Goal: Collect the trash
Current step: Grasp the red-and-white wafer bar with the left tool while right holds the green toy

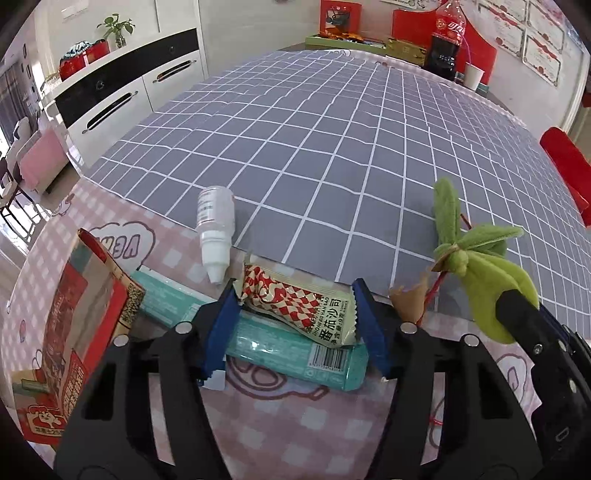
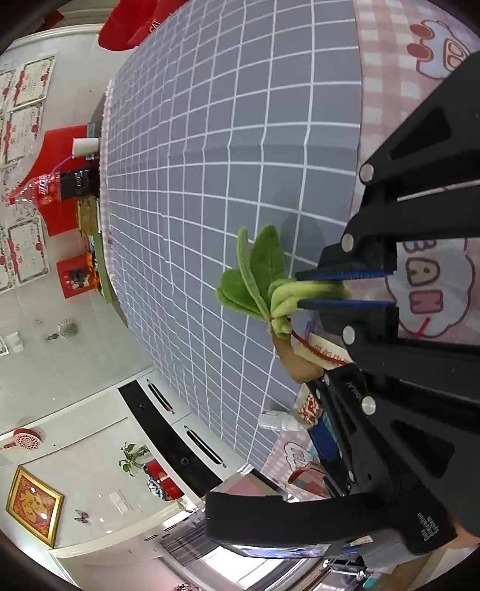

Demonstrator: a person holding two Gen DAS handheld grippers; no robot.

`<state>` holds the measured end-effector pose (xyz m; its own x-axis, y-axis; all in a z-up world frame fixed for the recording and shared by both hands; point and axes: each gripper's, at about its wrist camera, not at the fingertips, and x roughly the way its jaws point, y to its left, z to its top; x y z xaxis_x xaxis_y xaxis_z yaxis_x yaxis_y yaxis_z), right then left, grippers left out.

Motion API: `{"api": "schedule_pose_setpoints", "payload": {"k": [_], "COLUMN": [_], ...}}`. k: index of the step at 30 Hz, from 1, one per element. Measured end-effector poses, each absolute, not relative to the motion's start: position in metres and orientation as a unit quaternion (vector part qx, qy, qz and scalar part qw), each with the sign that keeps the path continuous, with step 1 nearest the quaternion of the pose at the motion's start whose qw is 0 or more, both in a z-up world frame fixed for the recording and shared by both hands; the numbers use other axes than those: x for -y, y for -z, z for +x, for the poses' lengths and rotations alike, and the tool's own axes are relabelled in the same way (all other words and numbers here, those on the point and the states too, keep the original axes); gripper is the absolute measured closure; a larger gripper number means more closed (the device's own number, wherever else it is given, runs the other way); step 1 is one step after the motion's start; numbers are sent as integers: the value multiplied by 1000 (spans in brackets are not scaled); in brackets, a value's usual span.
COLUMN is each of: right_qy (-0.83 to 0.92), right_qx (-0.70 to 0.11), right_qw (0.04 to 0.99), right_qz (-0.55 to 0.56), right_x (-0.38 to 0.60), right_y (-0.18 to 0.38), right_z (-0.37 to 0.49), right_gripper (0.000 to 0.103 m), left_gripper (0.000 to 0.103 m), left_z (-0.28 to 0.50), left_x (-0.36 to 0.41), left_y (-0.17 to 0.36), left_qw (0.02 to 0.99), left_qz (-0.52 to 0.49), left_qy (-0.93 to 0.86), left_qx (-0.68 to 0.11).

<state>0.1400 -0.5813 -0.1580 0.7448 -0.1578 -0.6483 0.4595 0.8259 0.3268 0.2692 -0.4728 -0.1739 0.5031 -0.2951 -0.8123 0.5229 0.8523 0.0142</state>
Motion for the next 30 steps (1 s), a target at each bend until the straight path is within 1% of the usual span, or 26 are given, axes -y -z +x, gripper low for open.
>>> {"api": "schedule_pose_setpoints", "payload": {"k": [3, 4, 5, 8, 14, 23, 30], "right_qy": [169, 166, 165, 156, 139, 106, 88], "right_qx": [-314, -315, -315, -318, -318, -307, -277], "right_qw": [903, 903, 903, 904, 907, 911, 926], "right_qz": [240, 242, 241, 241, 240, 254, 239], "right_x": [582, 581, 580, 579, 573, 569, 552], "right_y": [158, 158, 158, 158, 154, 148, 124], "right_z": [139, 139, 139, 141, 141, 138, 131], "right_gripper": [93, 93, 93, 93, 93, 93, 93], "left_gripper": [49, 62, 68, 71, 76, 76, 76], "left_z": [268, 266, 265, 262, 258, 247, 235], "left_x": [469, 467, 464, 459, 444, 422, 400], "left_y": [173, 172, 171, 171, 169, 142, 117], "left_qw": [858, 860, 859, 855, 848, 862, 870], "left_qz": [127, 128, 125, 123, 86, 59, 53], "left_qy": [243, 245, 249, 260, 287, 293, 295], "left_qx": [-434, -430, -430, -432, -437, -409, -392]}}
